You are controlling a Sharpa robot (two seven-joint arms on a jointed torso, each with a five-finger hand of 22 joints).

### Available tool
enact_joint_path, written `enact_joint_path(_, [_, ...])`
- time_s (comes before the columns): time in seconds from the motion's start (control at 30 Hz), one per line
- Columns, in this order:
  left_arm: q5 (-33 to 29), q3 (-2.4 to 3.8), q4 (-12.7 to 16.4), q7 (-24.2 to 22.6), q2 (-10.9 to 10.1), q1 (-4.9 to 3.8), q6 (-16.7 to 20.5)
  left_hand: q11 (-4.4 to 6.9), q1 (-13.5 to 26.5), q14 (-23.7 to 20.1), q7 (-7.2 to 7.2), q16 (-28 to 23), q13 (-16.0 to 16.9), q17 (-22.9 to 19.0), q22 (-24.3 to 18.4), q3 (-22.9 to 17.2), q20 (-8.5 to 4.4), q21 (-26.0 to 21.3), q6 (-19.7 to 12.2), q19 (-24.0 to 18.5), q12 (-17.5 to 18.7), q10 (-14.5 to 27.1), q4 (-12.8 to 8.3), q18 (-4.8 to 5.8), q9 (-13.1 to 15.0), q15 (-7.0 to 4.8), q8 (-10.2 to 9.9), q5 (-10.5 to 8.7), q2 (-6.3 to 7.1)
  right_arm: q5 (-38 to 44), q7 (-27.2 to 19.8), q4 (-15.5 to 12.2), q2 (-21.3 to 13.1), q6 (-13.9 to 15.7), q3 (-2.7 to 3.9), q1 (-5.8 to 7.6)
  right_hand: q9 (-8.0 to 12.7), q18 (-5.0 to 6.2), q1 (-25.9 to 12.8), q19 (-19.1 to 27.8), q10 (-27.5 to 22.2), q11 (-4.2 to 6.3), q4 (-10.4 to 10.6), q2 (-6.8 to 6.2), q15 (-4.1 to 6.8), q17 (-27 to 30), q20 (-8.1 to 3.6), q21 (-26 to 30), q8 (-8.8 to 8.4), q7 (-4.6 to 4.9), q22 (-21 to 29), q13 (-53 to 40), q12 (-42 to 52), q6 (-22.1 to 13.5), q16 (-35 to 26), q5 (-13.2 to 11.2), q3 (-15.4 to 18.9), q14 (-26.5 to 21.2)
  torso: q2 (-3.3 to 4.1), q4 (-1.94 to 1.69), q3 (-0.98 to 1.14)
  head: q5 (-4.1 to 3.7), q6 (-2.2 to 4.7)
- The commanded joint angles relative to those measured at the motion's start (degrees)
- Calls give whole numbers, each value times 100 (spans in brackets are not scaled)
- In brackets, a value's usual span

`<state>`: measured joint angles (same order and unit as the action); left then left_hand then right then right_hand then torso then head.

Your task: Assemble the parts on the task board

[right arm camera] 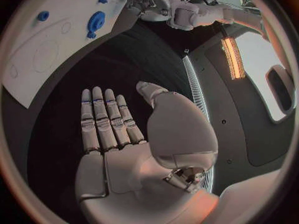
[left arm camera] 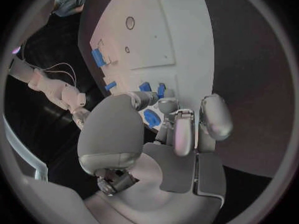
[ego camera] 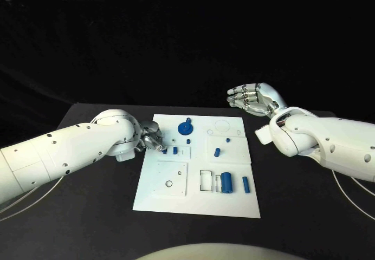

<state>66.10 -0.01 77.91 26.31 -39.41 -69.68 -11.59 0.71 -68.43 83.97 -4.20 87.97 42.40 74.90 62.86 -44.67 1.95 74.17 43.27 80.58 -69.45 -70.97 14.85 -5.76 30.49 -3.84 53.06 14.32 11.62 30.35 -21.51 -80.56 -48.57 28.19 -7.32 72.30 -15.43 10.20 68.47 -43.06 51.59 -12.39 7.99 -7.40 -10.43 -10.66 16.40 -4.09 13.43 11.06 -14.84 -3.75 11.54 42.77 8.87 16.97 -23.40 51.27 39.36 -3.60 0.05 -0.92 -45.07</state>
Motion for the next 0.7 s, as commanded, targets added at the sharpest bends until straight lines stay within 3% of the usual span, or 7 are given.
enact_joint_path(0.03, [63,-3,8,59,16,4,-151,2,47,503,38,33,20,1113,19,-1148,0,43,88,29,-28,-66,-1141,31,12,-33,27,65,3,13,-67,-7,0,-93,1,-2,5,-55,-32,42,19,-31,3,41,-30,6,13,28,-20,507,6,7,-24,35,-38,31,28,12,0,-1,3,2,-11])
enact_joint_path(0.7, [52,-12,22,88,61,6,-235,7,75,510,43,44,68,1138,48,-1155,-4,61,102,38,-49,-94,-1160,37,15,-36,38,128,19,10,-72,-5,5,-91,1,-3,5,-55,-32,42,19,-31,3,41,-30,6,13,28,-20,507,6,7,-24,35,-38,31,28,12,3,-2,-1,-3,-19])
